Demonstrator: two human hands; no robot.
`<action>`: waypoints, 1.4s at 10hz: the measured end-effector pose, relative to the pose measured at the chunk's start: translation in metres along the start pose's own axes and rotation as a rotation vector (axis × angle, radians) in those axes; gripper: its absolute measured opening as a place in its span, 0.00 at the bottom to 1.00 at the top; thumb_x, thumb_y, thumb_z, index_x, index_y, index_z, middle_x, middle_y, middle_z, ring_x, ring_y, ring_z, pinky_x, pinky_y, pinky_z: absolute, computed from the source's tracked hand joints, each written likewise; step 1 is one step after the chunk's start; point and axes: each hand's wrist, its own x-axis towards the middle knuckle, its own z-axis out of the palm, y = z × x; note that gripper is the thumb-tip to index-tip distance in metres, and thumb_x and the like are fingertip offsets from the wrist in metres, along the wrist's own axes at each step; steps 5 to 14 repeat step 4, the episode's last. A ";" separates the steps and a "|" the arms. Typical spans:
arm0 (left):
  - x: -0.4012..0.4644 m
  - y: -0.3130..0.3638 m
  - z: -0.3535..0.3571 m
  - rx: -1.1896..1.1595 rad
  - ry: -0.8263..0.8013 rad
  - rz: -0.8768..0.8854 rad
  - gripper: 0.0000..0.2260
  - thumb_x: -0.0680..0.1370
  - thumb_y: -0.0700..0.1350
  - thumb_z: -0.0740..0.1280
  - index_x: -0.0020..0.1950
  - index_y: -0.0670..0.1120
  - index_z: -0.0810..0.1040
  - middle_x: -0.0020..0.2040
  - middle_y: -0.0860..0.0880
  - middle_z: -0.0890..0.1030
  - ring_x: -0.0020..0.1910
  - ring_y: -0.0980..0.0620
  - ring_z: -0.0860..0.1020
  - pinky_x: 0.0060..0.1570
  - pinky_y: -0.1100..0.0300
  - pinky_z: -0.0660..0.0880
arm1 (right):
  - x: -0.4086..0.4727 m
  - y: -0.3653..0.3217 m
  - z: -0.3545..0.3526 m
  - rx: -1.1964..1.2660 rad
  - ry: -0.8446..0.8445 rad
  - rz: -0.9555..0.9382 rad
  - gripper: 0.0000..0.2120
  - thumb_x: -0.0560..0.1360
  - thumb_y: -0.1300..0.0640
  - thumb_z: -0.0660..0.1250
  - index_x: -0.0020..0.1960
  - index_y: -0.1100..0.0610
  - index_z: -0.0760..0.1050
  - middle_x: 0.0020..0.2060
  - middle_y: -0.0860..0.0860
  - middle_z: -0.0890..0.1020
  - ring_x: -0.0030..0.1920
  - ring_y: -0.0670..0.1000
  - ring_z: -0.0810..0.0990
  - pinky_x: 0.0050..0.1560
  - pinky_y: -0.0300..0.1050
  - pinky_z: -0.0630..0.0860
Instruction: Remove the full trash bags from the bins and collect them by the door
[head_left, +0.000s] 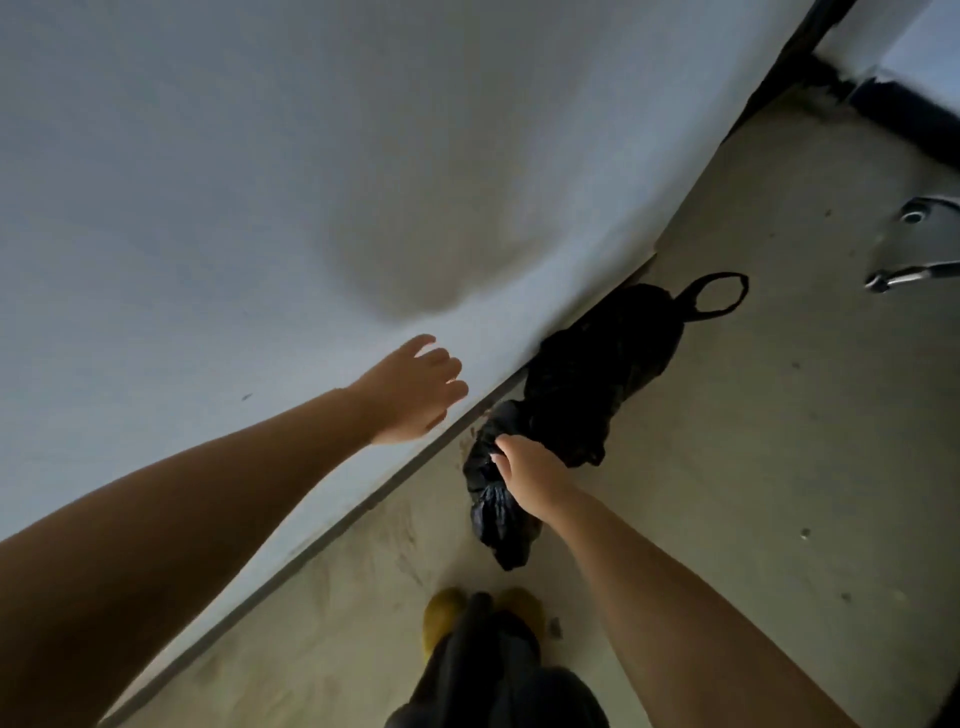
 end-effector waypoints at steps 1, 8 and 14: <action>-0.004 -0.016 0.023 0.159 0.106 0.070 0.08 0.75 0.43 0.64 0.51 0.44 0.80 0.50 0.45 0.81 0.53 0.46 0.78 0.70 0.49 0.62 | 0.022 0.028 0.037 -0.094 -0.049 0.043 0.16 0.82 0.54 0.52 0.64 0.61 0.69 0.58 0.57 0.77 0.58 0.58 0.76 0.58 0.51 0.72; -0.002 -0.022 0.035 0.290 0.221 0.149 0.03 0.70 0.42 0.68 0.37 0.46 0.80 0.37 0.48 0.80 0.42 0.48 0.80 0.65 0.50 0.70 | 0.039 0.059 0.054 -0.255 -0.179 0.149 0.13 0.81 0.53 0.54 0.61 0.58 0.68 0.57 0.56 0.77 0.58 0.57 0.73 0.56 0.50 0.69; -0.002 -0.022 0.035 0.290 0.221 0.149 0.03 0.70 0.42 0.68 0.37 0.46 0.80 0.37 0.48 0.80 0.42 0.48 0.80 0.65 0.50 0.70 | 0.039 0.059 0.054 -0.255 -0.179 0.149 0.13 0.81 0.53 0.54 0.61 0.58 0.68 0.57 0.56 0.77 0.58 0.57 0.73 0.56 0.50 0.69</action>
